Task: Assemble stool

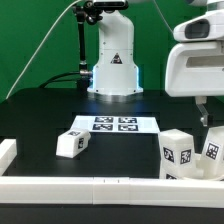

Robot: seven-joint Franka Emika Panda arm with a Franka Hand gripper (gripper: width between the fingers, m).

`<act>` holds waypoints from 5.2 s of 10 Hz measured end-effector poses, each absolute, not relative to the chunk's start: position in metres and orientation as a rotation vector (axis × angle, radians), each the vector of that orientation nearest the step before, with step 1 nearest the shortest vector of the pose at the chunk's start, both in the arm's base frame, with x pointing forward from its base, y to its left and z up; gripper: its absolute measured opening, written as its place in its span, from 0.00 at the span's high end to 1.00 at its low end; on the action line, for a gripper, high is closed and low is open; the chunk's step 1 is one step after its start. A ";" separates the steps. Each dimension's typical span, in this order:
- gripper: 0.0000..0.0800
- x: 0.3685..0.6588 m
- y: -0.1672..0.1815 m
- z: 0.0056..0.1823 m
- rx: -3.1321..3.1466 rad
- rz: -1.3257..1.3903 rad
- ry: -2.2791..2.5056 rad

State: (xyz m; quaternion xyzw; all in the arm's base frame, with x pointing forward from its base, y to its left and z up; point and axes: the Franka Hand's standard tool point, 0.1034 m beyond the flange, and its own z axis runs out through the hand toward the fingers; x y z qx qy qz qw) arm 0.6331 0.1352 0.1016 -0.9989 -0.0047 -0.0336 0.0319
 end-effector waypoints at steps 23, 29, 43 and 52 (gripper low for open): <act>0.52 0.628 0.111 0.078 -2.088 -0.012 -2.521; 0.57 0.630 0.105 0.080 -2.226 0.004 -2.387; 0.57 0.621 0.093 0.077 -3.058 0.010 -0.692; 0.57 0.628 0.088 0.076 -3.096 -0.098 0.362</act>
Offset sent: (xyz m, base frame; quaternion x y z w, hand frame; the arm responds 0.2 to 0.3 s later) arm 0.0000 0.0000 0.0000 0.0000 0.0000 -0.1938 0.9810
